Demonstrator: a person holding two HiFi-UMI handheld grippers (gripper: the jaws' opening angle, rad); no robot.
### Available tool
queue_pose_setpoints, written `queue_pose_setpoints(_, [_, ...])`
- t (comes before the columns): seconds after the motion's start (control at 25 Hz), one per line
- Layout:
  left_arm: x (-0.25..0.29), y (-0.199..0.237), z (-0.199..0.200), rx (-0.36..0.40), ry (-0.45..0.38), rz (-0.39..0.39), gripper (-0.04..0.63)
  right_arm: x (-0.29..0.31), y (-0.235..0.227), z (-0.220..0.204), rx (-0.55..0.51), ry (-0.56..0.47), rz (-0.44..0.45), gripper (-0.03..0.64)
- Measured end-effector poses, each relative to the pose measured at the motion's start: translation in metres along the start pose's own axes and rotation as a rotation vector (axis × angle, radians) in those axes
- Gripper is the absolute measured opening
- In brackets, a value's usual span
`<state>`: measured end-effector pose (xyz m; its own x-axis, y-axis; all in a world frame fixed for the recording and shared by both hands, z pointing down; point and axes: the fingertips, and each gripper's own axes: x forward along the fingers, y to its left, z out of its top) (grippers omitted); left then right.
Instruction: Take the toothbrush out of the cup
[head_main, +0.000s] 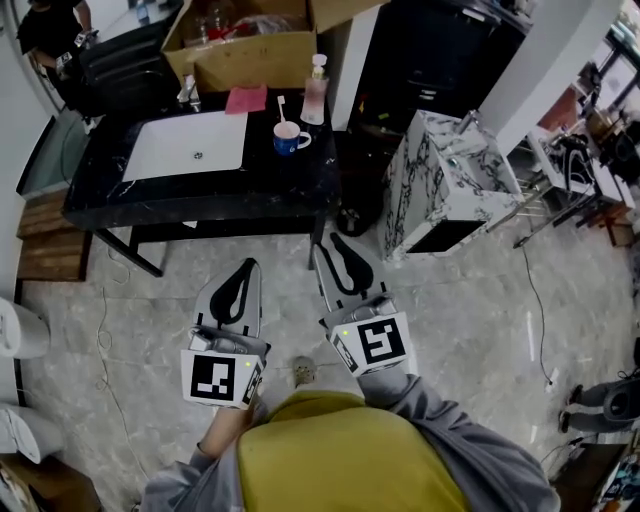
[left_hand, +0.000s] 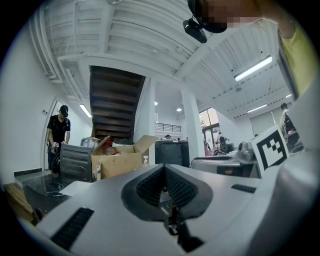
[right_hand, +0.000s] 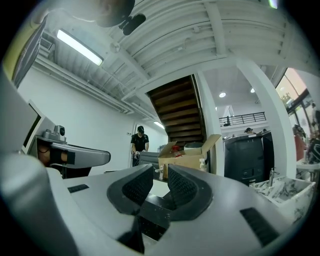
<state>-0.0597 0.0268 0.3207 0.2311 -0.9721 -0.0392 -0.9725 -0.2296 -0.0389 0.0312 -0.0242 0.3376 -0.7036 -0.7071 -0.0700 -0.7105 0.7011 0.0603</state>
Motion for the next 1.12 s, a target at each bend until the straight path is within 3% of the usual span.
queue_pose_setpoints(0.64, [0.064,0.037,-0.017,0.006,0.024,0.005,0.002,0.060,-0.042,-0.025,0.024,0.016,-0.026,0.100])
queue_pose_setpoints(1.12, [0.177,0.100,-0.030,0.022,0.015,-0.063,0.002,0.181,-0.091,-0.049,-0.004,0.053,-0.041,0.101])
